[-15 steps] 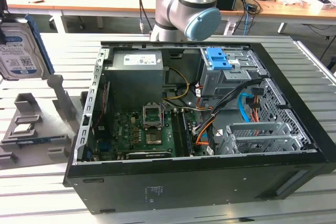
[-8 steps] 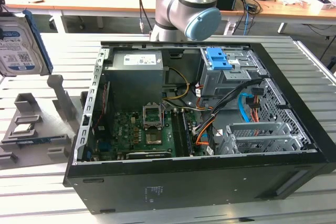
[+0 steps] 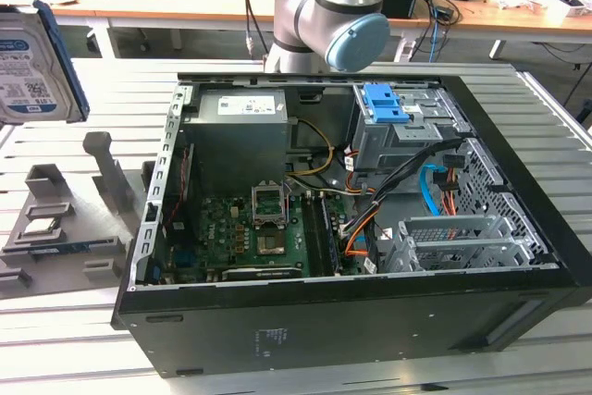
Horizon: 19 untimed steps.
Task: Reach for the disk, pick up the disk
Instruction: 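Pick up the disk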
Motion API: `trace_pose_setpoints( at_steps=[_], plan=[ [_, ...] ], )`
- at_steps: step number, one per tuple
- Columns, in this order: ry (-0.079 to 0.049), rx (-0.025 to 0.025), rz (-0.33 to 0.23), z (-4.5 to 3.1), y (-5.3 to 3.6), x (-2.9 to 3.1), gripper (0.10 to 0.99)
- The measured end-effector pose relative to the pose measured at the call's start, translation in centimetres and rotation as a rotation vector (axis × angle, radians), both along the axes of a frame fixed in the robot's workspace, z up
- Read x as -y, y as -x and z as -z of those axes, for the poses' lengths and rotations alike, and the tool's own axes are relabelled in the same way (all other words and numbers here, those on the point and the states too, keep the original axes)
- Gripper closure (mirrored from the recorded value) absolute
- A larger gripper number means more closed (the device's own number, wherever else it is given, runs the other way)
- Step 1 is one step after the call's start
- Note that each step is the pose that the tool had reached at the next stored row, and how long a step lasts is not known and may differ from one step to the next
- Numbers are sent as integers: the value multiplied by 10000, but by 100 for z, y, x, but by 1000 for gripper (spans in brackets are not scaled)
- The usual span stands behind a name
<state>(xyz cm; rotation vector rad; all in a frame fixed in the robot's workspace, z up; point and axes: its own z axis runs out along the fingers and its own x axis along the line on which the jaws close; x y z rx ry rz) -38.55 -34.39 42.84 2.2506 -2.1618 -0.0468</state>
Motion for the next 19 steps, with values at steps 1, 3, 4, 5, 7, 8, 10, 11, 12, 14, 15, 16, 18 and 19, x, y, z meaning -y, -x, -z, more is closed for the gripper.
trace_pose_setpoints(
  at_steps=[1,3,4,5,7,8,10,11,12,14,15,16,18,19],
  plan=[
    [1,-1,0,-22,-1,0,722],
    [0,-2,0,-97,-3,-1,722],
    [0,-1,0,-126,-3,-1,722],
    [0,-1,0,-147,-3,-1,722],
    [0,-2,0,-198,-4,-1,722],
    [0,-2,0,-234,-5,-1,722],
    [0,-2,0,-294,-7,-2,722],
    [0,-2,0,-317,-7,-2,722],
    [0,-2,0,-348,-8,-2,722],
    [0,-2,0,-399,-8,-3,722],
    [0,-3,-1,-422,-9,-3,722],
    [0,-3,-1,-449,-9,-3,722],
    [0,-3,-1,-503,-10,-3,722],
    [0,-3,0,-530,-10,-3,722]
  ],
)
